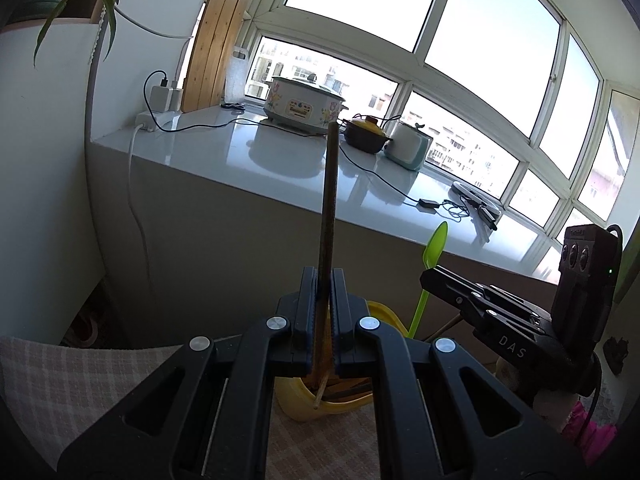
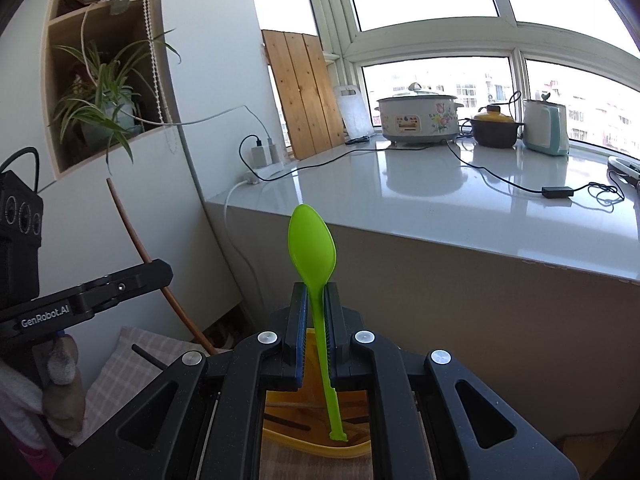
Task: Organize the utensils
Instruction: 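Lower the chopstick and green spoon into the yellow container and open both tools, then move both open tools back toward the last pair of wooden chopsticks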
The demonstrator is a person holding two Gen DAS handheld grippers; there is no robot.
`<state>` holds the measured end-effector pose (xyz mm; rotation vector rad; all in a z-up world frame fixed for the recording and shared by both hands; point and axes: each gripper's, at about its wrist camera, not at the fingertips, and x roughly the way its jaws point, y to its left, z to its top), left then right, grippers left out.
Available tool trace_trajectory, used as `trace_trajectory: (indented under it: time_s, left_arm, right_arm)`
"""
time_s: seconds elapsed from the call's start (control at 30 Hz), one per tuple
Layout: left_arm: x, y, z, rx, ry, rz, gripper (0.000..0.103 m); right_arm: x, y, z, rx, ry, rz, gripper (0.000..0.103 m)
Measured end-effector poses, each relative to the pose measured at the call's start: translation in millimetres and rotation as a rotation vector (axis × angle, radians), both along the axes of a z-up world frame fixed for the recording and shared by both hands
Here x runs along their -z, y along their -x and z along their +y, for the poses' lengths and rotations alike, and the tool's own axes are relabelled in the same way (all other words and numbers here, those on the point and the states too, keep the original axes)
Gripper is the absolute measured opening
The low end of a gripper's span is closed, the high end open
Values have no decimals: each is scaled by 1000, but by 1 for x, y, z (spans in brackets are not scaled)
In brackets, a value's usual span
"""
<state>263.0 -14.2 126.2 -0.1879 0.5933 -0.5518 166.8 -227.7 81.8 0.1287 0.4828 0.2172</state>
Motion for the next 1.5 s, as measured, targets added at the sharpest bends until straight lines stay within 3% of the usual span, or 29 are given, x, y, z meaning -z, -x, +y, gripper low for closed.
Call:
trace_trajectory:
  time_s: [0.27, 0.33, 0.4, 0.43, 0.93, 1.17, 1.5]
  left_arm:
    - [-4, 6, -1, 4, -1, 4, 4]
    - [-4, 5, -1, 5, -3, 6, 6]
    - [-4, 6, -1, 6, -4, 6, 16]
    - [-4, 7, -1, 7, -4, 7, 17]
    - [-10, 36, 38, -44, -13, -23, 17]
    - [16, 57, 68, -71, -60, 37, 17]
    - [79, 91, 100, -84, -154, 189, 17]
  right_arm:
    - [-2, 8, 2, 3, 27, 0, 8]
    - [-2, 8, 3, 6, 28, 3, 15]
    - [-1, 8, 3, 11, 27, 4, 31]
    - [-1, 8, 2, 14, 25, 5, 32]
    - [-5, 37, -3, -5, -2, -5, 32]
    - [6, 62, 5, -52, 4, 21, 32]
    - [43, 90, 35, -154, 44, 137, 32]
